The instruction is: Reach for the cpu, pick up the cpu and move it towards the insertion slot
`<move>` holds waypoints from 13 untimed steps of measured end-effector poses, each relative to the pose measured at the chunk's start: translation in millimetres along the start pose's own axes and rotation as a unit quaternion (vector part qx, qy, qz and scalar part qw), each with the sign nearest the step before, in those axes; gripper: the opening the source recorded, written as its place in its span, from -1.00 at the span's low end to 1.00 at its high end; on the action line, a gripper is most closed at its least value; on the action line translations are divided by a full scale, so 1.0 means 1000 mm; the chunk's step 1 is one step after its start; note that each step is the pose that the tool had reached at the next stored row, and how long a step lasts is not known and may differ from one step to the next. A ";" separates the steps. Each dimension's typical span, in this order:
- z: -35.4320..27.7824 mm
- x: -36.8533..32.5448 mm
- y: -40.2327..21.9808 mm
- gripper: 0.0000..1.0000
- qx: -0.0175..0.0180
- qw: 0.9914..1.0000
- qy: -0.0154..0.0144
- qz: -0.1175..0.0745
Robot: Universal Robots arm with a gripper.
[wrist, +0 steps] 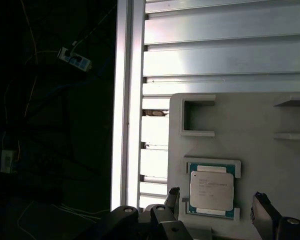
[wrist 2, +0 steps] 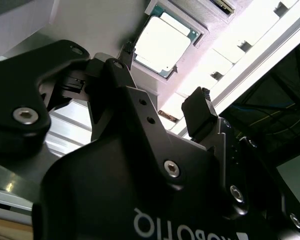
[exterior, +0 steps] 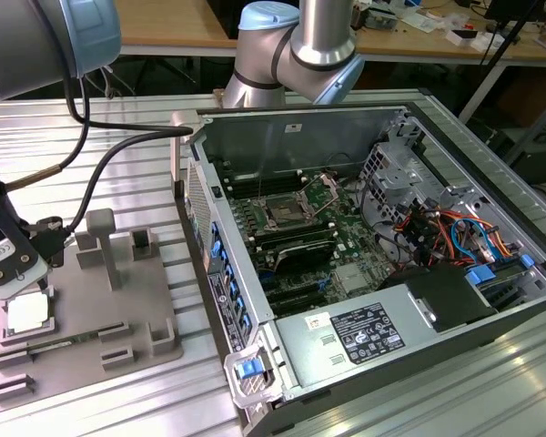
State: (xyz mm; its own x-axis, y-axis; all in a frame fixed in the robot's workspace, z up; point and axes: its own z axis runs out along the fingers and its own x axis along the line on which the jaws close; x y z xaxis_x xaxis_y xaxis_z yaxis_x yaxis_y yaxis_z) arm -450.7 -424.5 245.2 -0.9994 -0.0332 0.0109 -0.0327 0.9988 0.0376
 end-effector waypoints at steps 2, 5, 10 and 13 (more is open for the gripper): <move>0.0001 0.0000 0.0000 0.33 0.000 1.000 0.000 0.000; 0.0000 0.0000 0.0000 0.33 0.002 1.000 0.000 0.000; 0.0001 0.0000 0.0000 0.33 0.002 1.000 0.000 0.000; 0.0005 0.0000 0.0000 0.33 0.002 1.000 0.000 0.000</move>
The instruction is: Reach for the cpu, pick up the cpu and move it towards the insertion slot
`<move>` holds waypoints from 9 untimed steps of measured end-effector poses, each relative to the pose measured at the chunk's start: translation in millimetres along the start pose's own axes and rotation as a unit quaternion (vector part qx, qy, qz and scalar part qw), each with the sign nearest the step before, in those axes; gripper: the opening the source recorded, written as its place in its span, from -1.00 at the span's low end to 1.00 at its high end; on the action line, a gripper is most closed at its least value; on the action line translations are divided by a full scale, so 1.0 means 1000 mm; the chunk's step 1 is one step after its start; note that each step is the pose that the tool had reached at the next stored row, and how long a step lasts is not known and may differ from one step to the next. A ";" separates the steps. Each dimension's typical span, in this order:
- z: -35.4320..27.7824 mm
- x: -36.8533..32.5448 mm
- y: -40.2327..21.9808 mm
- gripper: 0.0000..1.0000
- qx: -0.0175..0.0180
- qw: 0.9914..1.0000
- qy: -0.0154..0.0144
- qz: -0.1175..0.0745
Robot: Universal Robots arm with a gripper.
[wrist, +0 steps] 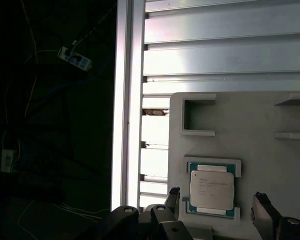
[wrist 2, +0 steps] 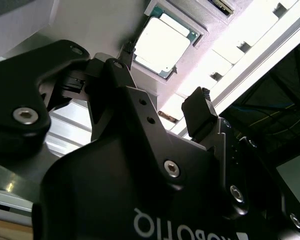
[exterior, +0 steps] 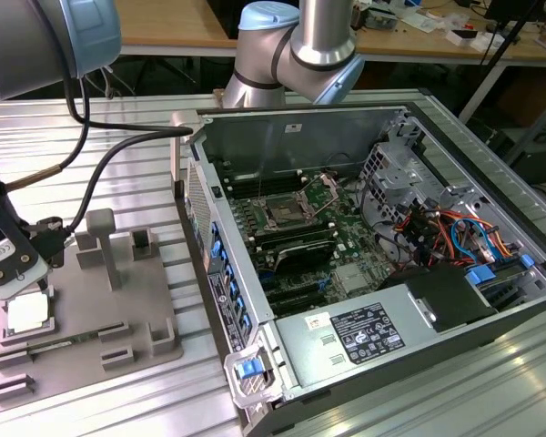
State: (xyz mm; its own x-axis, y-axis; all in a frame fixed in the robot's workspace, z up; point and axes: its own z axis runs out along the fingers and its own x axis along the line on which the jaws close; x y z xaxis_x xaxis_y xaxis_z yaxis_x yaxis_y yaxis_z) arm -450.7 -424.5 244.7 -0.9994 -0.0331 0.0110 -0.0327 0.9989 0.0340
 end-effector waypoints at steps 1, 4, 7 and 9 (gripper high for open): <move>0.0006 0.0000 0.0000 0.33 0.000 1.000 0.000 0.000; 0.0029 0.0000 -0.0007 0.33 0.000 1.000 0.000 0.000; 0.0081 0.0000 -0.0018 0.33 0.000 1.000 0.000 0.000; 0.0115 0.0000 -0.0035 0.33 0.000 1.000 0.000 0.000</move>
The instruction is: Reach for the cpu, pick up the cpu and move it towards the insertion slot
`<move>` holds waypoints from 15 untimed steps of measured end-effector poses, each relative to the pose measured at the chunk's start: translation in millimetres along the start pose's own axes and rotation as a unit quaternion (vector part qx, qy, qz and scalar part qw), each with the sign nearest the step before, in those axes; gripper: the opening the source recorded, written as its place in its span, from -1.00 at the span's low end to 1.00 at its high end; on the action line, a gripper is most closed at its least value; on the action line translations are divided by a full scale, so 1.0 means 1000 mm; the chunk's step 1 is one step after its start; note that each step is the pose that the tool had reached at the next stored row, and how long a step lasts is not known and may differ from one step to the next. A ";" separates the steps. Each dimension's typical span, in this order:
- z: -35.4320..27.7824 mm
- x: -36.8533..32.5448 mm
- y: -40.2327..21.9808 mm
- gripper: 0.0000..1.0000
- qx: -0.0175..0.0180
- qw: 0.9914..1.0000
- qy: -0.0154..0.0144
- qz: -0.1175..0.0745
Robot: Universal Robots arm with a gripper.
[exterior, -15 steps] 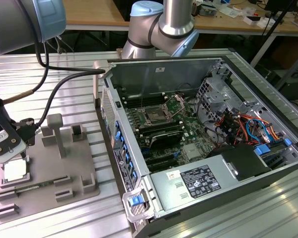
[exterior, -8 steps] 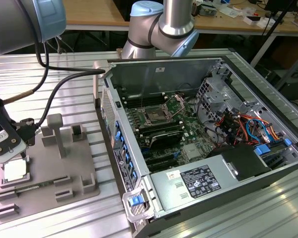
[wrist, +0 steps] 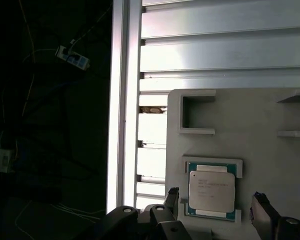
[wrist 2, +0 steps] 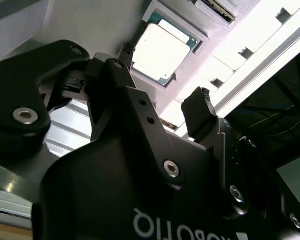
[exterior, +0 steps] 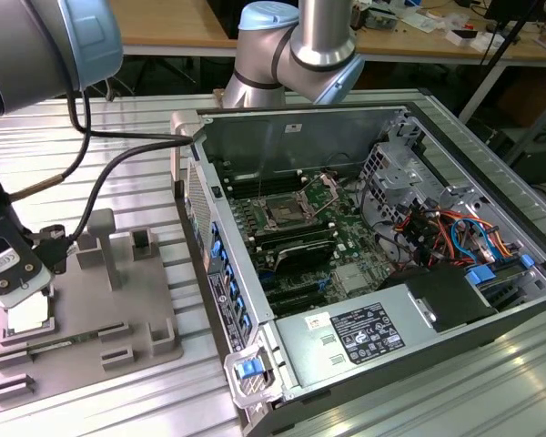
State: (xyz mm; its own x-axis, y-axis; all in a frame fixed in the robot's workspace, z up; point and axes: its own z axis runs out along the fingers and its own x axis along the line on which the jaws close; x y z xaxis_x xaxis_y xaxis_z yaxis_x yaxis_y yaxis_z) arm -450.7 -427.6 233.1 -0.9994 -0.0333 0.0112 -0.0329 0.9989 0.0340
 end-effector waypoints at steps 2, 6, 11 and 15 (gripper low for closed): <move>0.0037 0.0001 -0.0041 0.33 0.000 1.000 0.000 0.000; 0.0048 0.0002 -0.0060 0.33 0.000 1.000 0.000 0.000; 0.0048 0.0001 -0.0062 0.33 0.000 1.000 0.000 0.000; 0.0050 0.0002 -0.0069 0.33 0.000 1.000 0.000 0.000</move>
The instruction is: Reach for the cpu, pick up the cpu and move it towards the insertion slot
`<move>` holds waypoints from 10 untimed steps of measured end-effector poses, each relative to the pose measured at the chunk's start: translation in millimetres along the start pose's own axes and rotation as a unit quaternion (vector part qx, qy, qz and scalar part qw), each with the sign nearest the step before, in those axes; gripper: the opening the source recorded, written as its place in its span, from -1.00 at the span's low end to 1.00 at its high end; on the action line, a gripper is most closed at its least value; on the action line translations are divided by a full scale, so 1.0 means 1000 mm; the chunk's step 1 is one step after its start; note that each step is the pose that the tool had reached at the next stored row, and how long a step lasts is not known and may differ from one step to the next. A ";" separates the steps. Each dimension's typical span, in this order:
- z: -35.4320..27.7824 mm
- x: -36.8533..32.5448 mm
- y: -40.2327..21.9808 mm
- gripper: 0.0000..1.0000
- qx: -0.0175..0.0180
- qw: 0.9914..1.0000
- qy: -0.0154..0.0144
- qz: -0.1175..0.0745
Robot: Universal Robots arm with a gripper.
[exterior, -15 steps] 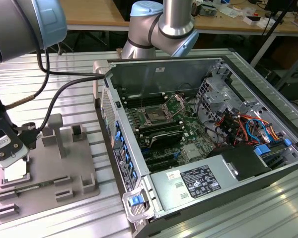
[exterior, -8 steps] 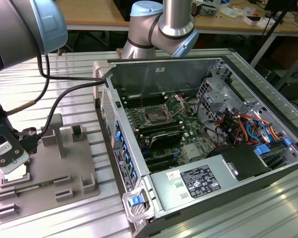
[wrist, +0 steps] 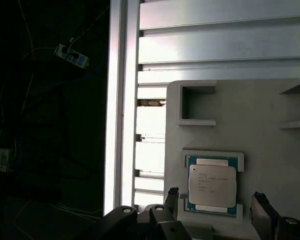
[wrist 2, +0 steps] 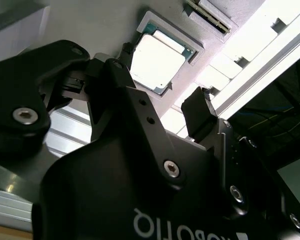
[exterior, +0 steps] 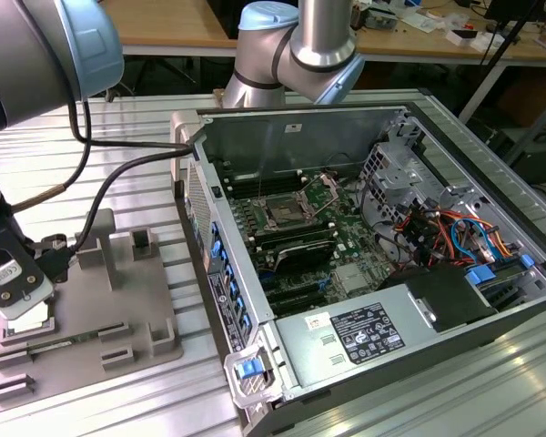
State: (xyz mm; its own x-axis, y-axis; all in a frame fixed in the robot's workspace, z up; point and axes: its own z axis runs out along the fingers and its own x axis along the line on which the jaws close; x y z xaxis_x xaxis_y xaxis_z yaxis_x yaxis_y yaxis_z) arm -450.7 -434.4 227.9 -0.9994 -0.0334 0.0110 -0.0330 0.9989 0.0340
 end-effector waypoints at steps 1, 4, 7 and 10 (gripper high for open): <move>0.0006 0.0000 -0.0006 0.33 0.000 1.000 0.000 0.000; 0.0078 -0.0001 -0.0014 0.33 0.003 1.000 0.000 0.000; 0.0120 -0.0003 -0.0015 0.33 0.007 1.000 0.000 0.000; 0.0149 -0.0007 -0.0001 0.33 0.014 1.000 0.001 0.000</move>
State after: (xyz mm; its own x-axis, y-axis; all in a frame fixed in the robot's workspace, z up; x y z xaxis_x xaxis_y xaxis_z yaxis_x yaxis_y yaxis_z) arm -450.2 -433.9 213.0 -0.9993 -0.0342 0.0120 -0.0342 0.9994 0.0066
